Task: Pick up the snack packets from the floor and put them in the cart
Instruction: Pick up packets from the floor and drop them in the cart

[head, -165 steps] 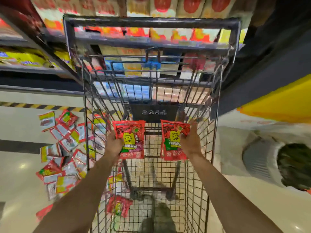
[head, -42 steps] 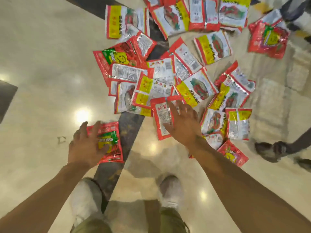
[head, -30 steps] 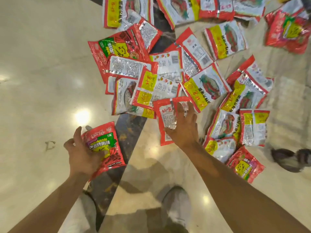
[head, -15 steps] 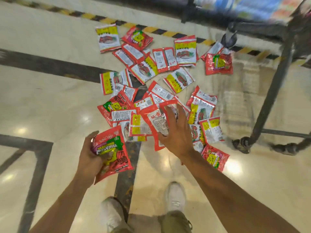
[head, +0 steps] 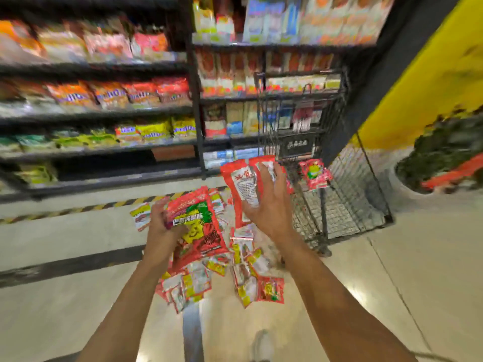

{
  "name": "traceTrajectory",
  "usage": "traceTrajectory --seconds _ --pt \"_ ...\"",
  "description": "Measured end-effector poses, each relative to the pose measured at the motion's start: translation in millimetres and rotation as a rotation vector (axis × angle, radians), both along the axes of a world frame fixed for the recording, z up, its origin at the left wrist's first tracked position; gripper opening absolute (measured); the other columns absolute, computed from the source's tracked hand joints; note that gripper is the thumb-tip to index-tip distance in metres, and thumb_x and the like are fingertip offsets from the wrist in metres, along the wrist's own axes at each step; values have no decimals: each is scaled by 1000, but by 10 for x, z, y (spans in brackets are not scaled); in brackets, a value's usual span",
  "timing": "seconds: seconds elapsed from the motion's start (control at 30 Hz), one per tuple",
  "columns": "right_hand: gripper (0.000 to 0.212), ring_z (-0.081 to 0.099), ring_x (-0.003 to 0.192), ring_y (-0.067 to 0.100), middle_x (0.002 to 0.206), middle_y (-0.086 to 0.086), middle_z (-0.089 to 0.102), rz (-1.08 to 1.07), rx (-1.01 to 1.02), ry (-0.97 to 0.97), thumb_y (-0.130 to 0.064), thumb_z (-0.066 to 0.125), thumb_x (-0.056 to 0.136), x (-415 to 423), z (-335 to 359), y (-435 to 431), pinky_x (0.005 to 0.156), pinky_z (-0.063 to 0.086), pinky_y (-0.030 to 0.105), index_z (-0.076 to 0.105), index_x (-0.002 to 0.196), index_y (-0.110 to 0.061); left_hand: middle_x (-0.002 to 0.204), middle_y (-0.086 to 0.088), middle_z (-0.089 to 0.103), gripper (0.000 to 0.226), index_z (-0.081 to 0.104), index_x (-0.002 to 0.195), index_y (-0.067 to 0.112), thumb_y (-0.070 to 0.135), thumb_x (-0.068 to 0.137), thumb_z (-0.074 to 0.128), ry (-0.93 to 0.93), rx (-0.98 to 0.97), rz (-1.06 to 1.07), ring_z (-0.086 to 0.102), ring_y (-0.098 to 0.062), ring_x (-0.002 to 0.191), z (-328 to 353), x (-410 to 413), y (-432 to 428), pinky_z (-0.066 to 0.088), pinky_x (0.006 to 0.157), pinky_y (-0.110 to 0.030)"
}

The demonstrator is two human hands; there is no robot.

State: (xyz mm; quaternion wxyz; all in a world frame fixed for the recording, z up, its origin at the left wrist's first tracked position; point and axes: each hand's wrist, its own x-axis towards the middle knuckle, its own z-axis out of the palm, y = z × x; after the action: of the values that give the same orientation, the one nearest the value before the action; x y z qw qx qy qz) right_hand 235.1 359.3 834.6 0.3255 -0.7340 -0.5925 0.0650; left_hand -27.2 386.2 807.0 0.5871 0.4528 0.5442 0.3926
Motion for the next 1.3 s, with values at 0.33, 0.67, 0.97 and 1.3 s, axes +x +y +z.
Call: traceTrajectory --seconds 0.33,0.67,0.97,1.3 --pt "97 36 144 44 163 21 22 -242 310 -174 -38 83 76 1586 2580 -776 101 53 54 29 156 -25 129 -3 67 81 45 142 31 -14 82 76 -82 377 -296 72 -25 105 2540 1681 2 64 72 -38" --pt "99 38 143 44 162 20 24 -362 429 -361 -39 84 73 3963 3741 -1760 105 51 49 31 155 -24 137 0 60 87 52 130 49 14 60 88 -194 569 -350 67 -28 116 3404 4055 -576 60 91 -55" --pt "98 36 144 44 160 20 27 -433 320 -257 -39 84 71 5419 3473 -1766 103 52 54 32 153 -23 135 7 53 85 46 141 39 -7 80 82 -157 585 -392 58 -6 119 3439 5578 -538 56 87 -30" --pt "97 31 149 31 165 10 18 -235 140 -200 -44 83 79 5897 2531 -223 105 54 45 29 157 -26 137 3 52 79 49 143 33 -13 84 76 -64 436 -316 64 -3 104 2640 6139 847 57 68 -15"
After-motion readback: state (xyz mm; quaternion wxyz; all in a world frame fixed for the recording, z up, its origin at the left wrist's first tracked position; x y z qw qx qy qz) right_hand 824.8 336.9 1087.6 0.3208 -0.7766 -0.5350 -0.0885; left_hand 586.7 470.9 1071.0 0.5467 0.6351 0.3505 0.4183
